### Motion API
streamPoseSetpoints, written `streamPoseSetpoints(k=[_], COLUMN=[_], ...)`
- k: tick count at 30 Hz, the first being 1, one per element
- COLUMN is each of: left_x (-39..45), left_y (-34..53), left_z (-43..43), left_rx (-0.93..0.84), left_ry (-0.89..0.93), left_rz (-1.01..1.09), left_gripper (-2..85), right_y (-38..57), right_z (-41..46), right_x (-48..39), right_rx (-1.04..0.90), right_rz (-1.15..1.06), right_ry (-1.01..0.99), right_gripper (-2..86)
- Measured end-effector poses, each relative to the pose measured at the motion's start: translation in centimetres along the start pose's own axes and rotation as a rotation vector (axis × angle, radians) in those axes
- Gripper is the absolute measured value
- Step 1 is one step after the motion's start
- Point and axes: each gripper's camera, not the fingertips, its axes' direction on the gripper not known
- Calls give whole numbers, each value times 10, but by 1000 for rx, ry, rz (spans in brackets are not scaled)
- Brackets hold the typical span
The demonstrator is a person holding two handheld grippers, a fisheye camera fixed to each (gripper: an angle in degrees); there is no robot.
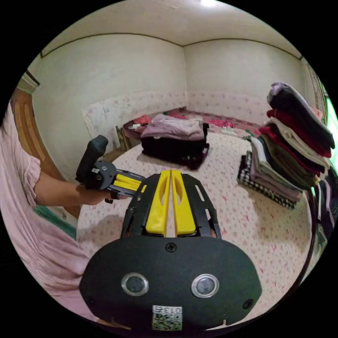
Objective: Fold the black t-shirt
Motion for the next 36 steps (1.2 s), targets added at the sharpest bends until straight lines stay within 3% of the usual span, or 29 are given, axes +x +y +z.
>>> streamPoseSetpoints(k=[5,16,25,29,36], left_x=[93,250,308,331,384], left_y=[-61,-250,-469,-572,-678], left_z=[43,141,167,181,218], left_rx=[-34,-65,76,99,62], left_ry=[128,98,22,-21,-191], left_rz=[52,99,159,206,315], left_gripper=[-2,-1,19,75,126], right_y=[93,243,261,255,250], right_z=[-112,-321,-520,-573,-606], right_x=[88,305,523,600,750], right_rx=[-101,-87,21,75,22], right_rz=[155,301,338,368,535], right_ry=[72,192,534,707,649], right_gripper=[-1,2,28,51,96])
